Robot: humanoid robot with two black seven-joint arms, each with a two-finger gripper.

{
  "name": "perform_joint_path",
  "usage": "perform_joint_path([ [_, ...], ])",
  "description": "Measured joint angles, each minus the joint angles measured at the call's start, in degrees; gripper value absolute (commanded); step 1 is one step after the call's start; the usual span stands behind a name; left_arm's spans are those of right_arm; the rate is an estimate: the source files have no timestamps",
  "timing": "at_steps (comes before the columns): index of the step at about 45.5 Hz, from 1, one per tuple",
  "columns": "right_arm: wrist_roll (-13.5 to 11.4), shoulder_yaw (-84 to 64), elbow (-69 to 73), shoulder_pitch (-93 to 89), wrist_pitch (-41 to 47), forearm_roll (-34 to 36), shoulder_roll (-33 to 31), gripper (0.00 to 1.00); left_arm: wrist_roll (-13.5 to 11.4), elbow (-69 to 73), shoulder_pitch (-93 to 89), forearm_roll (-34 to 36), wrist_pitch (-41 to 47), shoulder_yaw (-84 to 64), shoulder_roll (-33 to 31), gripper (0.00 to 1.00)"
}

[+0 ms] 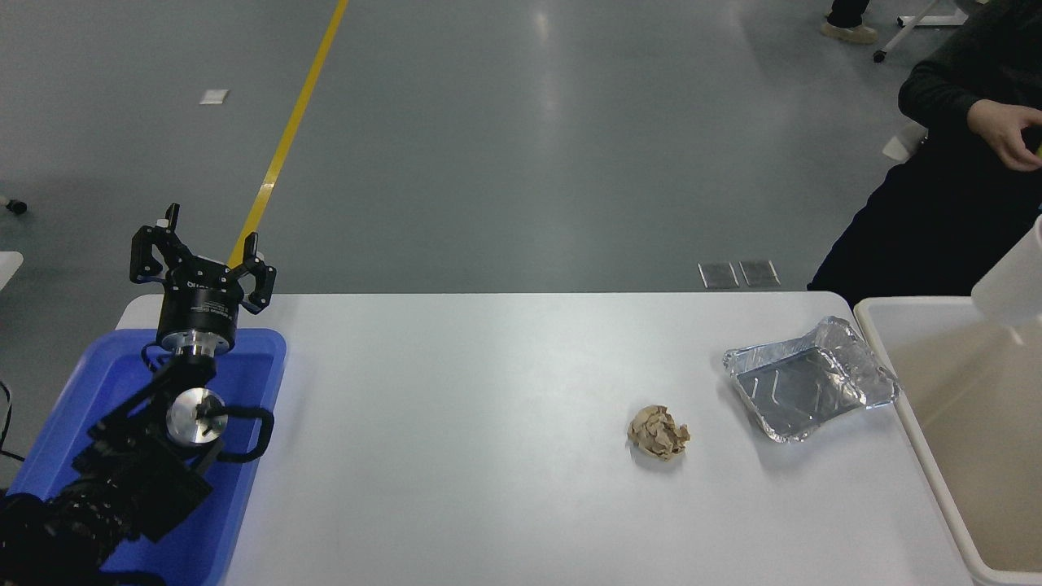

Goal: Pick up paper cup place in dustbin

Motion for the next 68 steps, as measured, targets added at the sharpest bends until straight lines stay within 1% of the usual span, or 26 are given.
perform_joint_path([
  [8, 0.01, 10.42, -13.87, -14.67, -3.99, 7.11, -1.00, 0.00, 0.01, 0.01, 0.00, 0.01, 0.03, 0.00, 0.00, 0.99],
  [15, -0.35, 21.09, -27.33, -31.00, -7.49, 17.05, 0.99, 0.00, 0.00, 0.01, -0.01, 0.00, 0.07, 0.00, -0.01, 0.99],
  [19, -0.71, 27.24, -36.24, -41.27, -8.84, 23.32, 3.76, 0.00, 0.00, 0.01, -0.01, -0.01, 0.07, 0.01, -0.01, 0.99],
  [20, -0.92, 29.93, -40.30, -45.65, -9.29, 26.06, 5.28, 0.00, 0.00, 0.01, -0.01, 0.01, 0.07, 0.02, -0.02, 0.99],
  [24, -1.60, 35.26, -48.46, -53.96, -10.08, 31.07, 8.96, 0.00, 0.00, 0.00, -0.01, 0.00, 0.07, 0.03, -0.04, 0.99],
  [30, -3.47, 45.48, -59.53, -66.38, -12.86, 37.60, 15.84, 0.00, 0.00, 0.01, -0.02, -0.01, 0.07, 0.03, -0.03, 0.99],
  [33, -4.61, 50.31, -62.53, -70.68, -15.00, 39.46, 18.37, 0.00, 0.00, 0.01, -0.02, -0.02, 0.07, 0.03, -0.04, 0.99],
  [44, -10.59, 71.61, -68.89, -81.51, -26.11, 43.51, 27.22, 0.00, 0.00, 0.01, -0.01, -0.02, 0.07, 0.01, -0.08, 0.99],
  [51, -12.91, 81.74, -70.23, -84.88, -31.99, 44.72, 31.35, 0.00, 0.00, 0.01, -0.01, -0.01, 0.07, 0.01, -0.08, 0.99],
  [57, -13.95, 86.88, -70.78, -87.22, -34.79, 45.77, 34.27, 0.00, 0.00, 0.01, -0.01, -0.01, 0.06, 0.01, -0.08, 0.99],
  [68, -14.68, 90.71, -70.93, -89.56, -37.24, 46.81, 38.23, 0.00, 0.00, 0.01, -0.01, -0.01, 0.06, 0.00, -0.08, 0.99],
])
